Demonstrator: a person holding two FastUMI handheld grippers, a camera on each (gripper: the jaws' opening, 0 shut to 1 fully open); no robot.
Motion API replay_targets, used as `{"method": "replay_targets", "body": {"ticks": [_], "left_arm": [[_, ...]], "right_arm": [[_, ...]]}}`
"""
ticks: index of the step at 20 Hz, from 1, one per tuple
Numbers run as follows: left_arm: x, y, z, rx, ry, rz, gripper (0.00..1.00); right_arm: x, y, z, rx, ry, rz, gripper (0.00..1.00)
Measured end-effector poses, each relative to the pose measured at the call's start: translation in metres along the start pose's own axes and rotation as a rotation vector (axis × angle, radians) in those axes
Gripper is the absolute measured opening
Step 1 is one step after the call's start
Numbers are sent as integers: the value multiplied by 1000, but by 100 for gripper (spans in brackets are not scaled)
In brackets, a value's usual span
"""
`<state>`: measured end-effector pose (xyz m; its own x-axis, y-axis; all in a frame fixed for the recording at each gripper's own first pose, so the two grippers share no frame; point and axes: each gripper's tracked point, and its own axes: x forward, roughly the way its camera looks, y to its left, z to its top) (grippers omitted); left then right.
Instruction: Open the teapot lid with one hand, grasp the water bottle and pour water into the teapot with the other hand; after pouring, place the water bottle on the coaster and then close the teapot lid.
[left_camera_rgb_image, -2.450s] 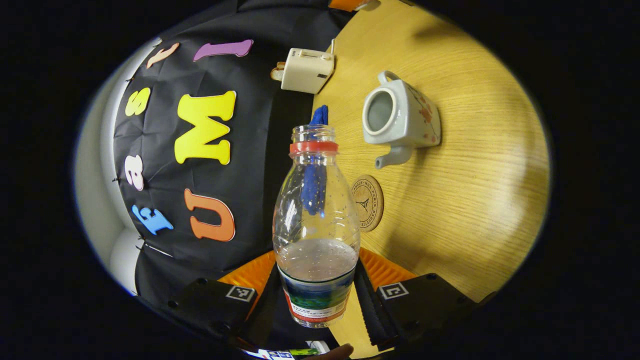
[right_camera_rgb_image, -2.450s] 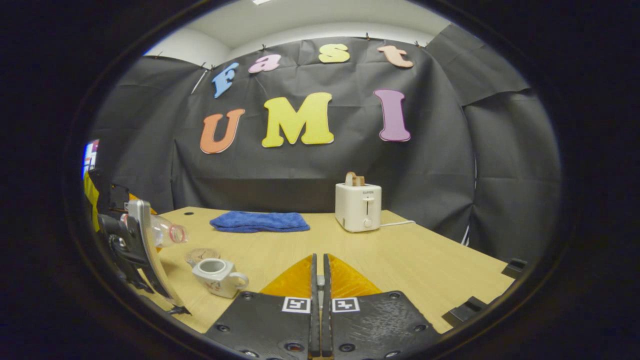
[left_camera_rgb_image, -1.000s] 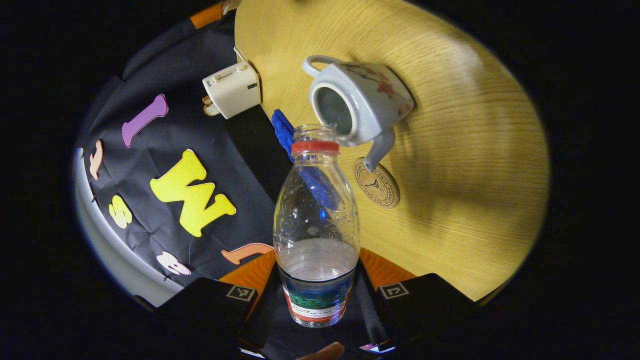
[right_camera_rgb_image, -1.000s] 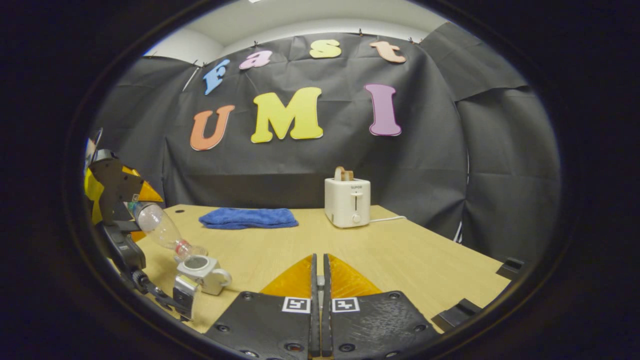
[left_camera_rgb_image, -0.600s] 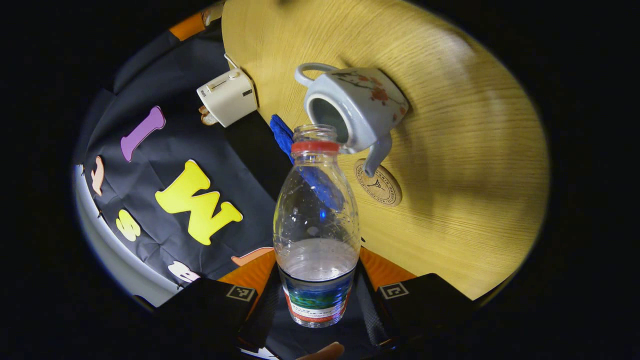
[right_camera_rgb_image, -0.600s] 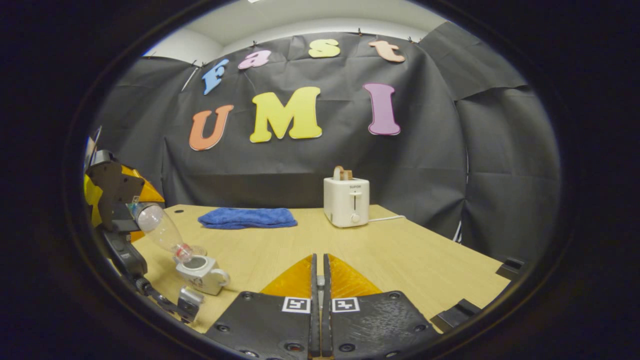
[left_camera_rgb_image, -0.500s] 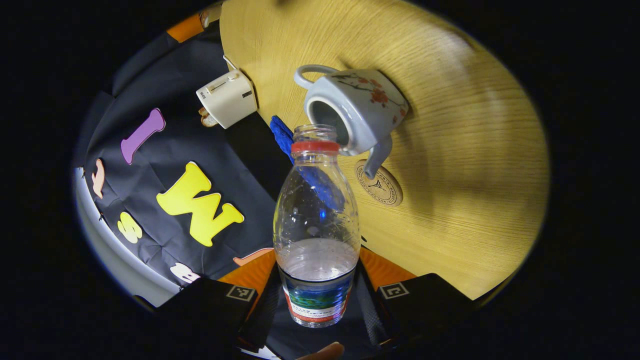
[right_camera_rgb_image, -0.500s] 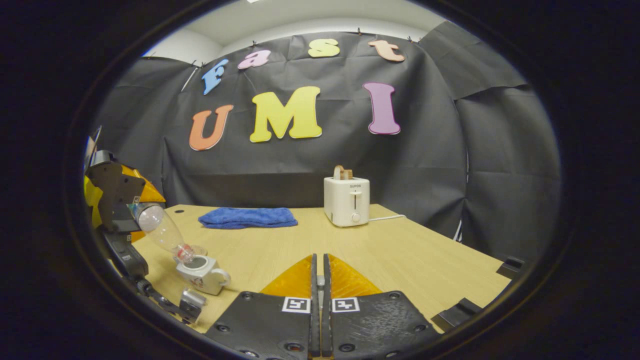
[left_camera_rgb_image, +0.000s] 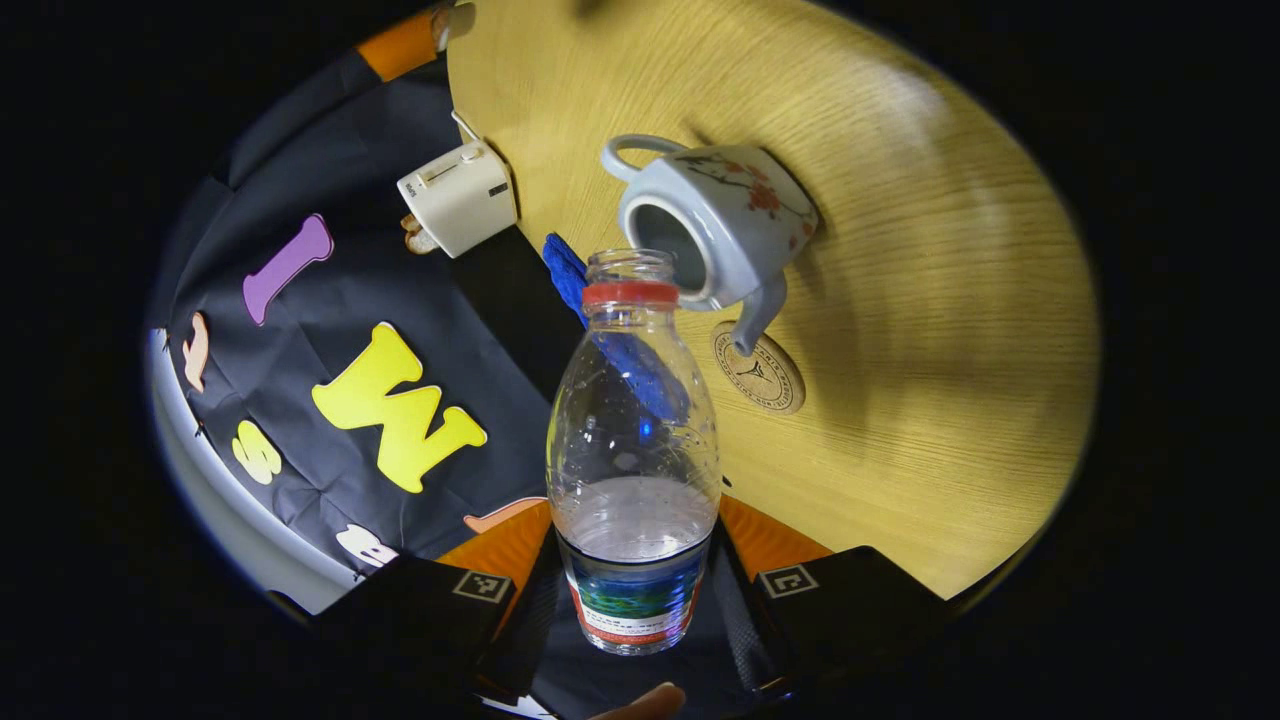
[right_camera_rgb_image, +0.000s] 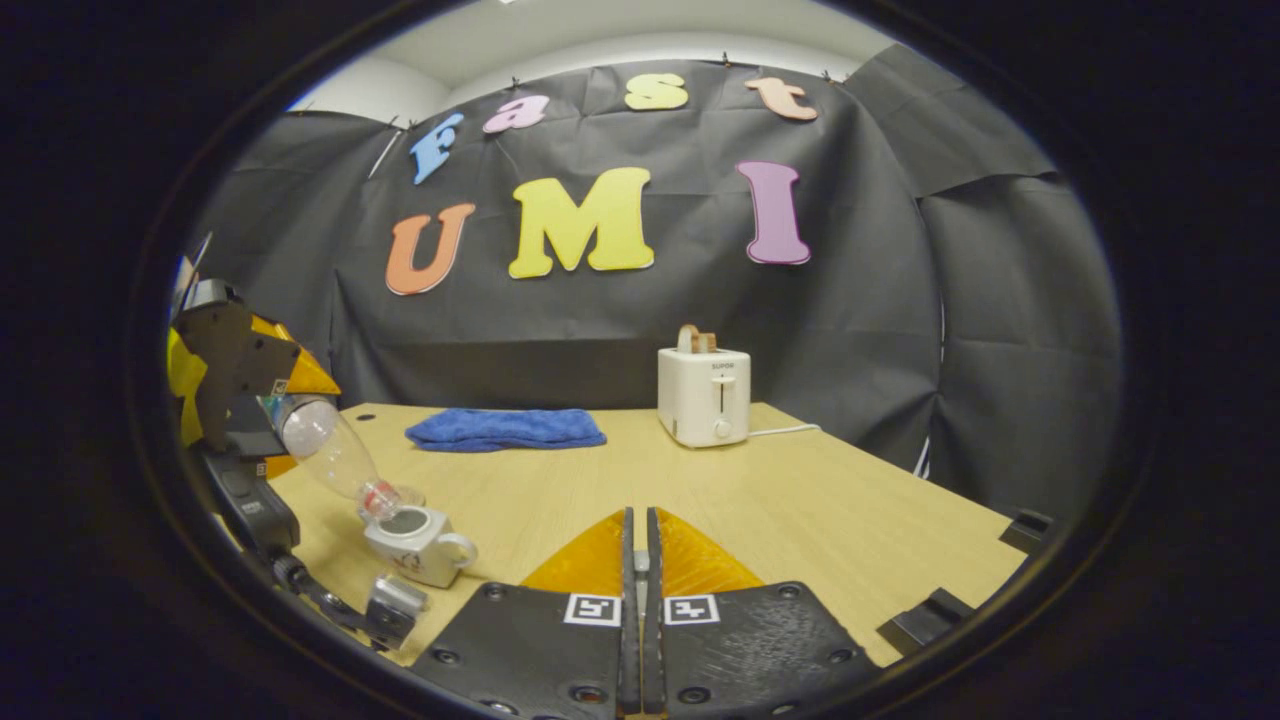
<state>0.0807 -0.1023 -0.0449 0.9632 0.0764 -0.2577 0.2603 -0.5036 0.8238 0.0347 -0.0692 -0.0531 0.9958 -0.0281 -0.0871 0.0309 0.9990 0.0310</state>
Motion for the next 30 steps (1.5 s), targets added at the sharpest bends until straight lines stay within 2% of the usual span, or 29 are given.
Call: {"method": "replay_targets", "body": {"ticks": [3, 5, 7, 12, 14, 18, 19, 20, 23, 25, 30], "left_arm": [[4, -2, 2, -121, -42, -1, 75], [4, -4, 3, -243, -80, -2, 75], [-1, -8, 1, -398, -103, -9, 75], [-15, -3, 6, -760, -208, 27, 75], [-17, -2, 6, -899, -225, 55, 75], [-2, -7, 4, -1209, -238, 48, 75], [1, -7, 3, -1286, -239, 63, 78], [6, -6, 3, -1369, -247, 72, 76], [20, -5, 2, -1612, -296, 85, 76], [33, -9, 5, -1755, -324, 64, 77], [57, -13, 11, -1959, -343, 9, 78]], "right_arm": [[-6, 0, 6, -24, -18, -17, 1], [-10, 1, 10, -36, -26, -17, 1], [-12, -1, 19, -39, -46, -25, 1], [-16, -7, 30, -65, -64, -58, 1], [-15, -13, 34, -18, -67, -76, 1], [-17, -18, 34, -9, -62, -88, 1], [-17, -19, 33, -15, -62, -90, 2], [-17, -19, 32, -19, -59, -88, 1], [-14, -25, 26, -20, -47, -93, 1], [-13, -26, 21, -12, -38, -92, 1], [-10, -28, 12, -16, -25, -87, 1]]}}
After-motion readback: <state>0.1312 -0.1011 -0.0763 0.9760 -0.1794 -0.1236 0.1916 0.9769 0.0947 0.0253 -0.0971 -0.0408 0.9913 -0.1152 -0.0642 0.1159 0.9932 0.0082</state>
